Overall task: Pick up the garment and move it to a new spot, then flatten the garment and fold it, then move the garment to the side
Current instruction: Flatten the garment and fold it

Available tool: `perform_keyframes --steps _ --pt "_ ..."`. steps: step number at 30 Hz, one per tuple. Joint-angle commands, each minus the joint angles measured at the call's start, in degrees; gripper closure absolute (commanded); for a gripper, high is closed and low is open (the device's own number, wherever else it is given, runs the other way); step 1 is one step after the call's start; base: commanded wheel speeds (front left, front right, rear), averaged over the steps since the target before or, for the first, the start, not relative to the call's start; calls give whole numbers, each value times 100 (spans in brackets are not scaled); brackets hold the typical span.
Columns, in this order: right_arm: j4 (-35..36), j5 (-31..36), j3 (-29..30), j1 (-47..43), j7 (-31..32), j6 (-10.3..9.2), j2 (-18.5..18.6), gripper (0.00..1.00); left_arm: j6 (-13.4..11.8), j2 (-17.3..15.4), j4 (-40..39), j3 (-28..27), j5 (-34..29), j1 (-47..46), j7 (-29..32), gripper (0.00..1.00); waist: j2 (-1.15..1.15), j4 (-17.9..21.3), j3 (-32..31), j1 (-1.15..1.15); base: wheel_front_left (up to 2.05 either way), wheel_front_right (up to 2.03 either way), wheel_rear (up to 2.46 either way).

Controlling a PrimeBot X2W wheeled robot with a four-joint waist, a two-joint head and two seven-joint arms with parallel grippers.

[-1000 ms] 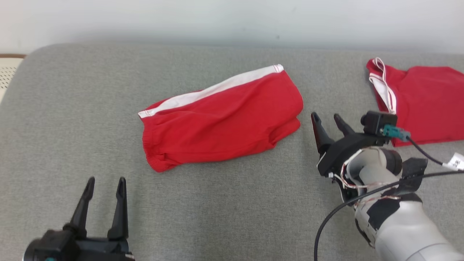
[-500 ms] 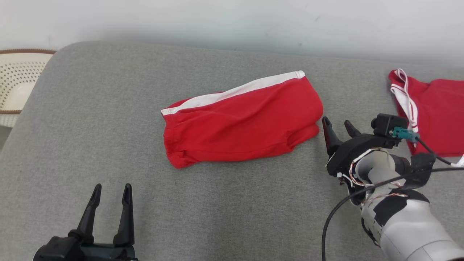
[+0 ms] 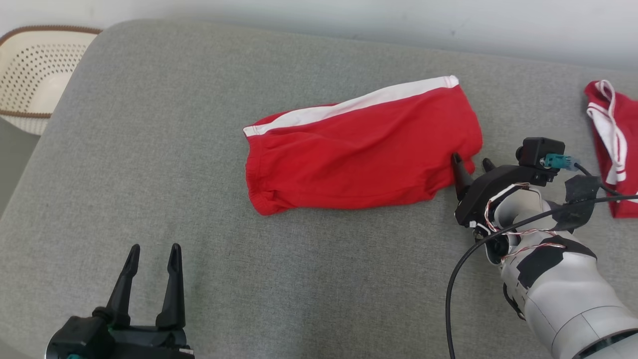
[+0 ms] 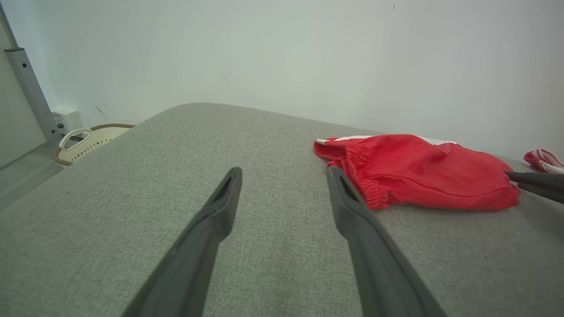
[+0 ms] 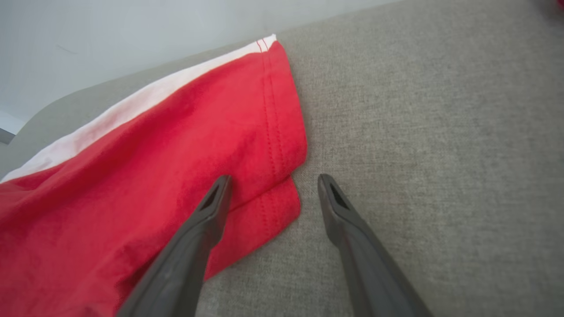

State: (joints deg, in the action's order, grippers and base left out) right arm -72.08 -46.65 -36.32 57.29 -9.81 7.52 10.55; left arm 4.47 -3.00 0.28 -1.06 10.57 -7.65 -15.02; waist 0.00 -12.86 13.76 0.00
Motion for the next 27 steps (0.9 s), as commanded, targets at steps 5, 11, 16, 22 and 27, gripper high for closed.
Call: perform_keyframes --steps 5,11,16,22,27 --pt "-134 57 -1 39 221 -6 -62 0 -23 10 49 -21 77 -117 -27 0 0 -71 116 0 0 0 0" --pt "-164 0 -37 6 436 -6 -222 100 -43 9 82 7 95 -162 -27 0 0 -22 127 0 0 0 0" --pt "-18 -115 -35 -58 339 -6 -213 100 -53 9 142 33 108 -143 -27 0 0 -2 84 0 0 0 0" --pt "400 -433 35 -356 218 -6 -227 100 -83 7 235 -22 49 -14 -27 0 0 66 -132 0 0 0 0" --pt "997 -696 -97 -842 127 -6 -148 100 -77 9 273 -34 -23 112 -27 0 0 181 -386 0 0 0 0"
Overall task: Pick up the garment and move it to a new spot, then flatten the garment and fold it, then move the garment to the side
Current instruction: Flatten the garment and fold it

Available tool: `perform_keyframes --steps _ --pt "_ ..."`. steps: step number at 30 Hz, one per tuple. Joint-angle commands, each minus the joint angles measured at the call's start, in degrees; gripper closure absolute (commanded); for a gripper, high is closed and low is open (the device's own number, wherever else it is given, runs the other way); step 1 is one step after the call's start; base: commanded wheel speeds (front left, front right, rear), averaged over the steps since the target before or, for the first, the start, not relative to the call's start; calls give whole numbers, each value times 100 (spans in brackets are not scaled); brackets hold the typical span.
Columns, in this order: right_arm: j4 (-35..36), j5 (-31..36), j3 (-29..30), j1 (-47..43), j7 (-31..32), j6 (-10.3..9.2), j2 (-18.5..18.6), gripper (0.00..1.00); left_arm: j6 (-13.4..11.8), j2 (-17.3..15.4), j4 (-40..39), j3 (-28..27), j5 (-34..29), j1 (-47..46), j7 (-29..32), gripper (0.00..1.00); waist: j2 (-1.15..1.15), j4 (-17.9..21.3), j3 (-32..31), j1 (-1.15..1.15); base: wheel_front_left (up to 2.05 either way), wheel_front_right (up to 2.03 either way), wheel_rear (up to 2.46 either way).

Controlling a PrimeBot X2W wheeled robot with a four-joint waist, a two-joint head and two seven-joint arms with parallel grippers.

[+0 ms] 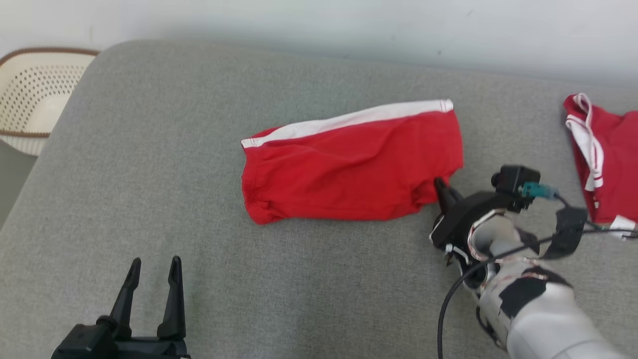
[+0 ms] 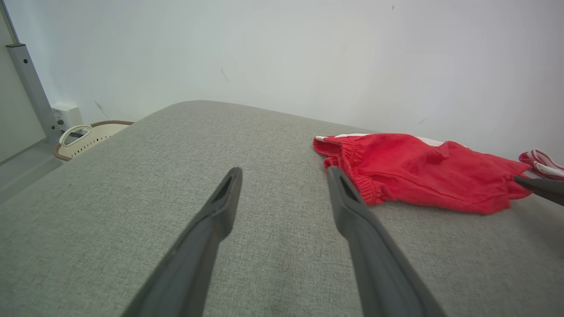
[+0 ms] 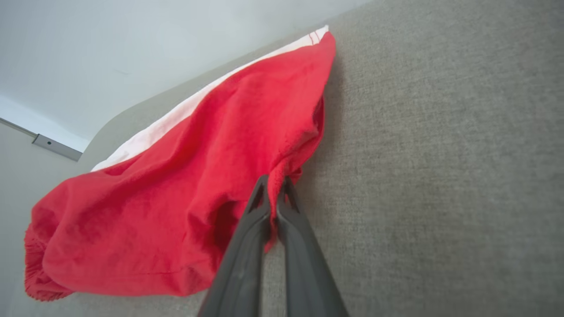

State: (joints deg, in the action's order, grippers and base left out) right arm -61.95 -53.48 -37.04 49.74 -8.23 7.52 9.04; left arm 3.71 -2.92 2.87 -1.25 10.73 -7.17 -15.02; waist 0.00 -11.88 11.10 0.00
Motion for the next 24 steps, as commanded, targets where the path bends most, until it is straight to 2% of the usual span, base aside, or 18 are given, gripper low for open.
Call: perform_keyframes --steps 1,13,19,24 --pt "114 -59 -70 -192 -32 -6 18 100 -1 -1 15 -4 -52 80 -27 0 0 108 -168 0 0 0 0" --pt "1692 -458 -507 -1516 -63 -6 424 100 -5 -1 60 71 -177 371 -27 0 0 390 -580 0 0 0 0" --pt "2362 -577 -380 -2189 -31 -6 548 100 0 -2 54 112 -204 433 -27 0 0 467 -716 0 0 0 0" --pt "2745 -419 -137 -2727 20 -6 638 100 -12 -2 42 111 -182 502 -27 0 0 526 -763 0 0 0 0"
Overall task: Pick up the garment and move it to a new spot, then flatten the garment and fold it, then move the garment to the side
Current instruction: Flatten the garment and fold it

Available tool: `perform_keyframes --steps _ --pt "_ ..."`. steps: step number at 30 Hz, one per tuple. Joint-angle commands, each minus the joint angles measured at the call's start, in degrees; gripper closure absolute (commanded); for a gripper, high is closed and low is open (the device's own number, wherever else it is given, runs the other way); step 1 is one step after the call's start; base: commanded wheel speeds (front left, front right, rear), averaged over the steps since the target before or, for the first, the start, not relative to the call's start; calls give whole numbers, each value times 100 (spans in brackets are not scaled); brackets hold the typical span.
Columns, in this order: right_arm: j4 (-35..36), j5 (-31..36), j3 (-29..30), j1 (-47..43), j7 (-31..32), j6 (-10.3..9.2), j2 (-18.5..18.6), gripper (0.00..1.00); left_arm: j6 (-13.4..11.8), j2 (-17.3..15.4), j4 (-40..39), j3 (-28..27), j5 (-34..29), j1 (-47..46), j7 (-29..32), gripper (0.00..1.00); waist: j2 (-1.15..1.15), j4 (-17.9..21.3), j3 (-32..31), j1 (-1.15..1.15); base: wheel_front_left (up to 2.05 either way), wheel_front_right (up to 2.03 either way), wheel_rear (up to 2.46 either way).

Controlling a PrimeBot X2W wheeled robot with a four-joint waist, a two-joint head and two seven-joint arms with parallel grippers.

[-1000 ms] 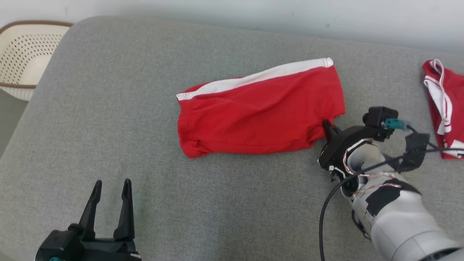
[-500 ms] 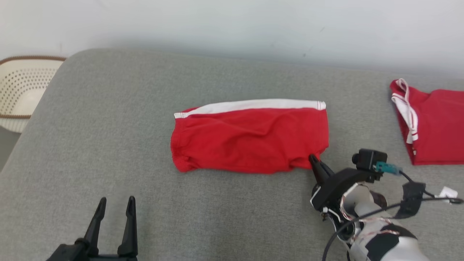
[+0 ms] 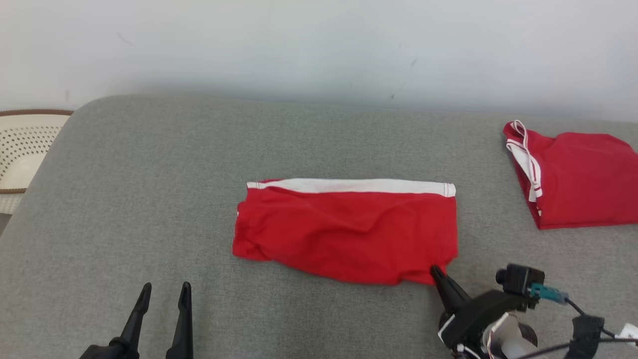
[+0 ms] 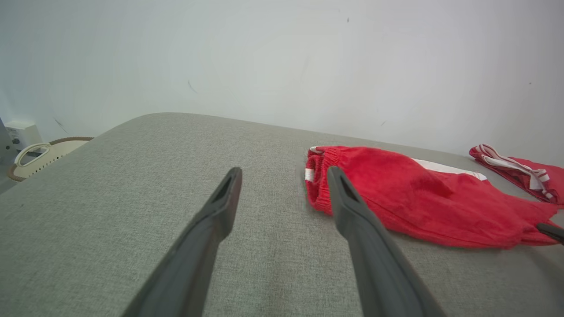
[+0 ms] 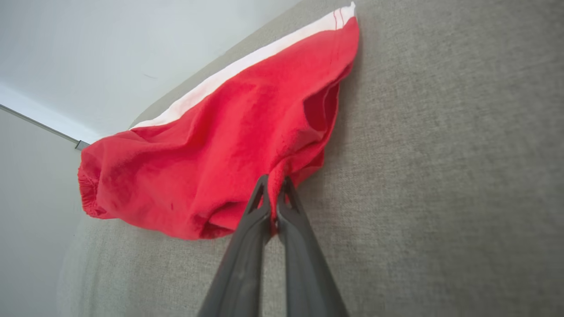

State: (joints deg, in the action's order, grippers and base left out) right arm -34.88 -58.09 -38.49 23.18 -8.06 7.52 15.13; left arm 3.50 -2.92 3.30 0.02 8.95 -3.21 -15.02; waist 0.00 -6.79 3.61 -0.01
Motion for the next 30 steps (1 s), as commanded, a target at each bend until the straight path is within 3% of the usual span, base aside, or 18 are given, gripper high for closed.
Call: perform_keyframes --steps 1,6,7,8,9,10,19,30 --pt "116 74 60 -167 42 -6 26 100 6 -1 -2 -23 -4 113 -27 0 0 34 -20 1 0 0 0" --pt "402 411 402 -543 290 -6 87 100 -10 -1 -6 -25 20 121 -27 0 0 114 -32 1 0 0 0" --pt "432 587 481 -556 274 -6 119 59 -7 -1 3 -25 24 116 -27 0 0 125 -33 1 0 0 0" --pt "449 751 554 -589 262 -6 112 9 -4 -1 11 -26 26 111 -27 0 0 136 -37 1 0 0 0" --pt "449 751 554 -589 262 -6 112 9 -4 -1 11 -26 26 111 -27 0 0 136 -37 1 0 0 0" --pt "542 1053 697 -687 258 -6 29 0 1 -1 19 -30 34 111 -27 0 0 152 -51 1 0 0 0" --pt "1120 2343 1306 -1033 183 -6 -169 0 -27 -1 -65 -92 33 247 -27 0 0 307 -120 1 0 0 0" --pt "2109 3905 2158 -1584 -451 -6 -540 0 56 0 -59 -302 -72 308 -27 0 0 558 -198 1 0 0 0"
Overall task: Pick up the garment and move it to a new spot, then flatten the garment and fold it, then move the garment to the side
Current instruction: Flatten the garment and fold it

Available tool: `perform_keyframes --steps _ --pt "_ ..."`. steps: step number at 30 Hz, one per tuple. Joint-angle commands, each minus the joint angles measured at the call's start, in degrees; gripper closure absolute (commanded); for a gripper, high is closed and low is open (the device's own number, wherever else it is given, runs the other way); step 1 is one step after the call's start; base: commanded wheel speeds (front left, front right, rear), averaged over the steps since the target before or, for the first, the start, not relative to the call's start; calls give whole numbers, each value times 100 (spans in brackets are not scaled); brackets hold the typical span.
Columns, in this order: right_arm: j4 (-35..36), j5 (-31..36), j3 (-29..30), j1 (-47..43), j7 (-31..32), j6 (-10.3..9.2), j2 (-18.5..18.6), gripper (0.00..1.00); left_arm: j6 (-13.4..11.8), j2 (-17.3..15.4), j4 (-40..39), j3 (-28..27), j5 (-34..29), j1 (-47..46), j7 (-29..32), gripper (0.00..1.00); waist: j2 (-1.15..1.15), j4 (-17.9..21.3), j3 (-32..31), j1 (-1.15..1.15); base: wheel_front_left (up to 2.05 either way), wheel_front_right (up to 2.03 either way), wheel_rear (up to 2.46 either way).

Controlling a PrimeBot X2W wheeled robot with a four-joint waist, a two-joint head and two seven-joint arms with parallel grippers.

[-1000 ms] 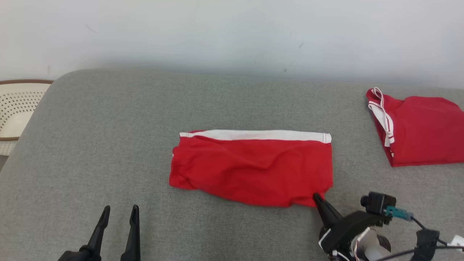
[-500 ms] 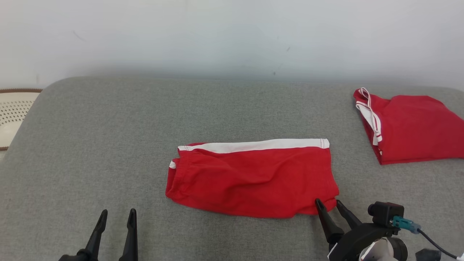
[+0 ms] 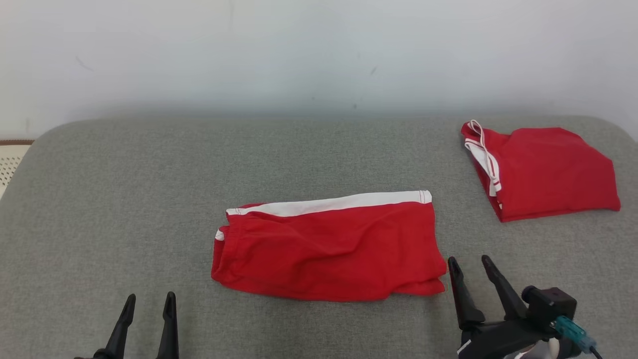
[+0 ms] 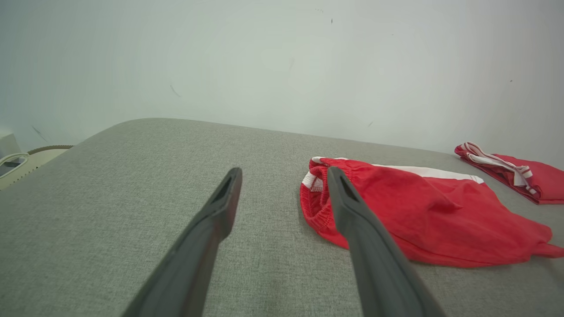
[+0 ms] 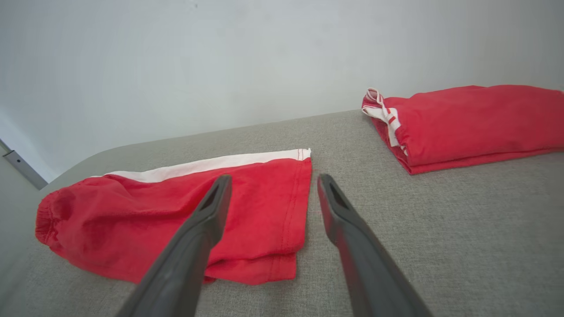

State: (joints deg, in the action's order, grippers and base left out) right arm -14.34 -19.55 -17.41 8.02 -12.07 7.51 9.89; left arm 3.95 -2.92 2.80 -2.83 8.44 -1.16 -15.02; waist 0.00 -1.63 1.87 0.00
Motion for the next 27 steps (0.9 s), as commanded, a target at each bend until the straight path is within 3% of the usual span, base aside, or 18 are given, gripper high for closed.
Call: perform_keyframes --steps 1,14,27 --pt "118 120 117 -121 -82 -4 -69 0 6 0 -15 -26 -30 113 -27 0 0 62 -30 0 0 0 0" --pt "865 713 578 -554 -303 -4 -297 0 32 -1 -48 -159 -104 196 -27 0 0 243 -96 0 0 0 0" --pt "976 1087 791 -709 -315 -4 -438 0 101 -59 75 -95 -213 228 -27 0 0 164 -105 0 0 0 0"
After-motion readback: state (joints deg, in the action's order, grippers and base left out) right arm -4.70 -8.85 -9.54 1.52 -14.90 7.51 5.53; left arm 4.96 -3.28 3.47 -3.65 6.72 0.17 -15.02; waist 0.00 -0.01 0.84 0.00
